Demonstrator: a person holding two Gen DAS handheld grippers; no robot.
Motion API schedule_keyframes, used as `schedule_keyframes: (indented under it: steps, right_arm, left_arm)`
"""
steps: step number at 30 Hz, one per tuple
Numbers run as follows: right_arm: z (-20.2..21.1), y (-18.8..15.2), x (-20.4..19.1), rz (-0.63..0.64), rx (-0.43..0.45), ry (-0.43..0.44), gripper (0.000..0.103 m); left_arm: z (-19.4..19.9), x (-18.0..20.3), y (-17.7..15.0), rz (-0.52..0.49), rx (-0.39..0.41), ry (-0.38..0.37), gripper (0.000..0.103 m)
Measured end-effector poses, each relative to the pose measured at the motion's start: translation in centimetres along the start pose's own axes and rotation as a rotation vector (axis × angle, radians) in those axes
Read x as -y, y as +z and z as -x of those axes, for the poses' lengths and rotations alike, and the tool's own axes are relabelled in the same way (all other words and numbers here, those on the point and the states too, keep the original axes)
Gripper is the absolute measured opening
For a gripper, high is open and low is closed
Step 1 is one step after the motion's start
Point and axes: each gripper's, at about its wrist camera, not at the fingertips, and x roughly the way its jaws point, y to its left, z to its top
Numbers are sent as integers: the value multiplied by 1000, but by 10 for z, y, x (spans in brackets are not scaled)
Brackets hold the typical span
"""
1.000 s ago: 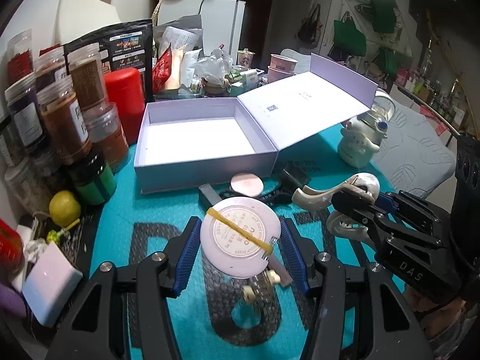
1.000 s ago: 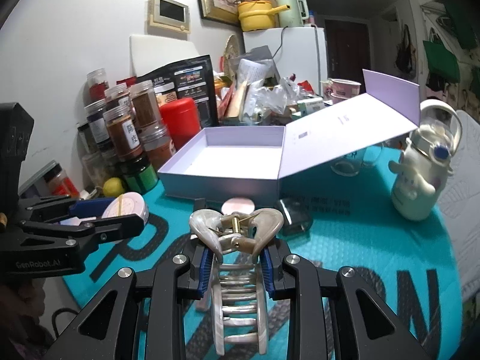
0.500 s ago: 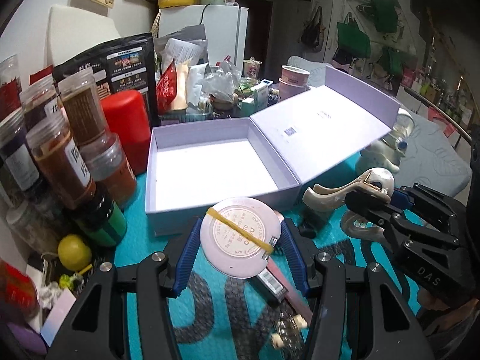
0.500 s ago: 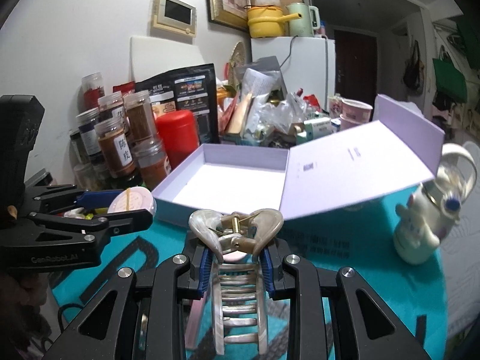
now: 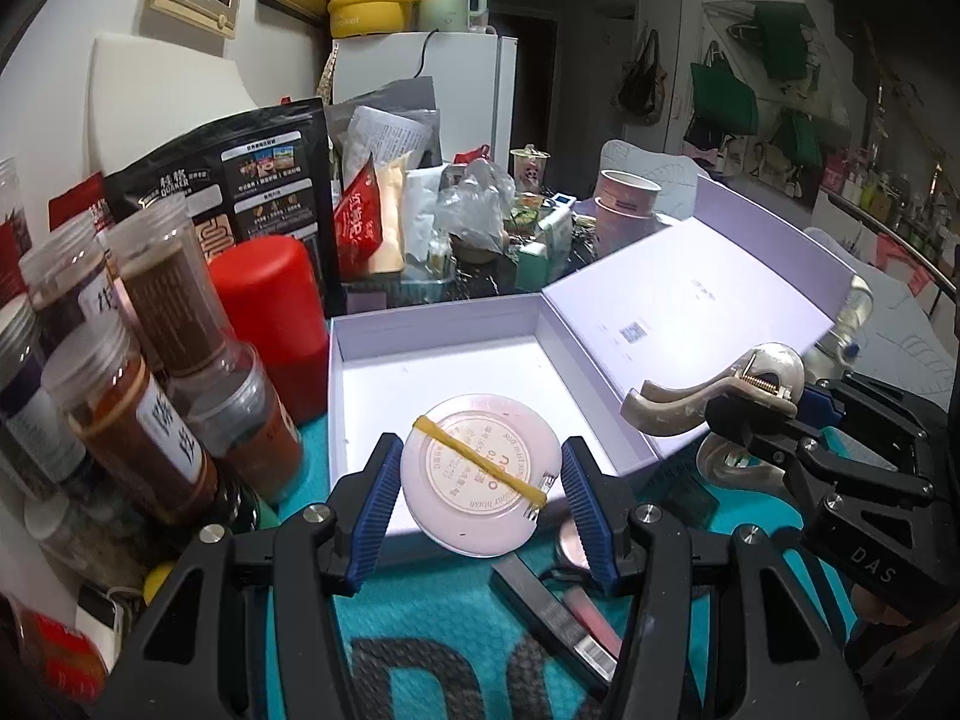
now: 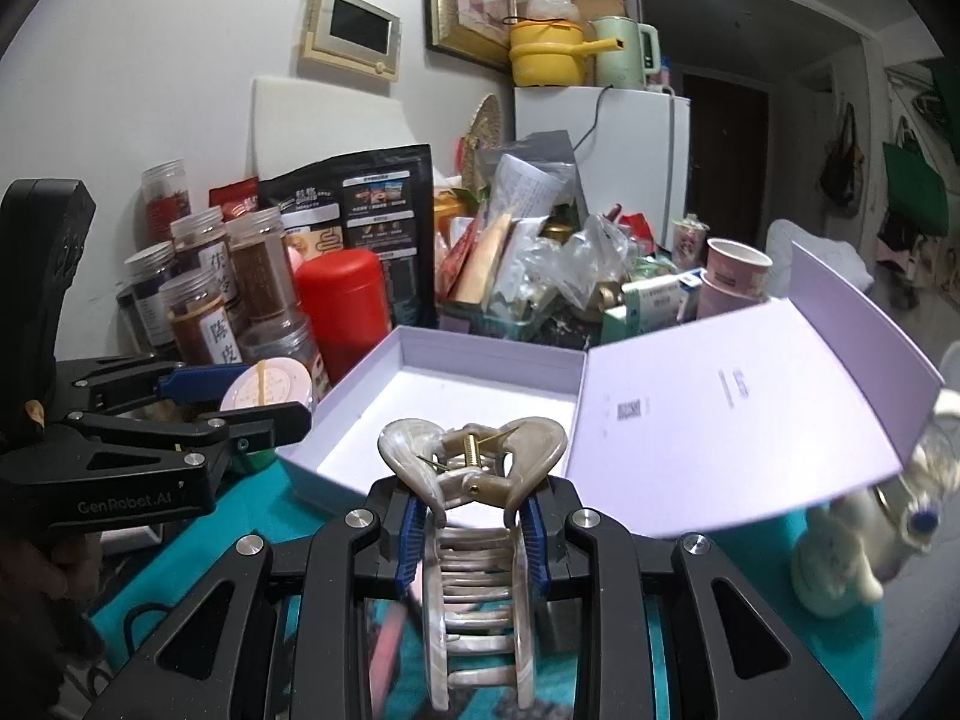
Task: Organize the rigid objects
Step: 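Carry the compact and claw clip with both grippers over the white box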
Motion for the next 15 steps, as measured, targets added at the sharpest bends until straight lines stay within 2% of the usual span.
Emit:
schedule_keyframes:
  steps: [15]
  right_arm:
    - [-56, 35, 1, 47, -19, 19, 27]
  left_arm:
    - [-36, -26, 40, -26, 29, 53, 54]
